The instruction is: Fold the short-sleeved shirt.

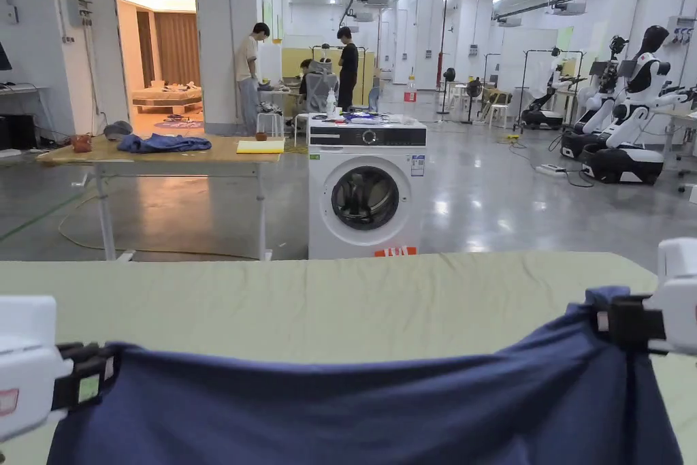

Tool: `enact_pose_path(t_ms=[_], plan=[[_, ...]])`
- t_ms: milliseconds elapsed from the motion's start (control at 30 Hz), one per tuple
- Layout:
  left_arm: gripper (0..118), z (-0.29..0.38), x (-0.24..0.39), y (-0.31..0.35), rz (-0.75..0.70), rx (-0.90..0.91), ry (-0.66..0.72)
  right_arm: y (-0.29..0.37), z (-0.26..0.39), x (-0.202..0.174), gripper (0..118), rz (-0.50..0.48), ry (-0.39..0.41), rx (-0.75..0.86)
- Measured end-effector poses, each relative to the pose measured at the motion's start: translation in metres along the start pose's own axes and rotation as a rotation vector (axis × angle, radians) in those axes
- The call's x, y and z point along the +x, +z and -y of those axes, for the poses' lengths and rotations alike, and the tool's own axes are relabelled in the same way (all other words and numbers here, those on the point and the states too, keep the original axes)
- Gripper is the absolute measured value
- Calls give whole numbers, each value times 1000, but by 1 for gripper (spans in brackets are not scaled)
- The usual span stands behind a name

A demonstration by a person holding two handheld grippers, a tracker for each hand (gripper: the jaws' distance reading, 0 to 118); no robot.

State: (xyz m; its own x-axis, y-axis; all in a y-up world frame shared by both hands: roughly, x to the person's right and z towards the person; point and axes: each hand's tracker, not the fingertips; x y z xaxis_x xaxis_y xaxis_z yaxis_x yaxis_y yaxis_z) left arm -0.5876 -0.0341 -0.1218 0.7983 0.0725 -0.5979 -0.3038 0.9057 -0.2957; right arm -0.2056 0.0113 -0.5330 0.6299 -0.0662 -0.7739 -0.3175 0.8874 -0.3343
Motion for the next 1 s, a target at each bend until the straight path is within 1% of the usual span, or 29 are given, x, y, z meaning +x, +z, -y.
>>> enact_pose_path(t_ms=[67,167,233,300,433,533,600,733,800,900,1000], plan=[[0,-18,4,18,5,40,-16,22,-17,-5,2,3,5,43],[0,-46,7,40,-16,100,-43,44,-47,-8,2,12,-11,97],[0,-64,7,49,-20,122,-43,54,-71,-10,2,19,-4,132],[0,-82,8,55,-23,150,-43,61,-98,-17,2,28,20,162],[0,-118,12,55,-49,194,-75,63,-151,-28,2,63,41,221],[0,-147,13,44,-91,230,-76,51,-186,-35,2,80,46,250],[0,-165,9,33,-106,252,-54,40,-210,-44,2,103,66,257],[0,-201,-3,4,-140,291,11,14,-250,-51,2,125,67,308],[0,-221,-10,-16,-159,306,20,-4,-270,-53,2,141,71,322],[0,-245,-14,-43,-194,334,0,-29,-293,-56,2,157,62,343],[0,-262,-16,-71,-230,357,-40,-55,-304,-61,2,186,90,396]])
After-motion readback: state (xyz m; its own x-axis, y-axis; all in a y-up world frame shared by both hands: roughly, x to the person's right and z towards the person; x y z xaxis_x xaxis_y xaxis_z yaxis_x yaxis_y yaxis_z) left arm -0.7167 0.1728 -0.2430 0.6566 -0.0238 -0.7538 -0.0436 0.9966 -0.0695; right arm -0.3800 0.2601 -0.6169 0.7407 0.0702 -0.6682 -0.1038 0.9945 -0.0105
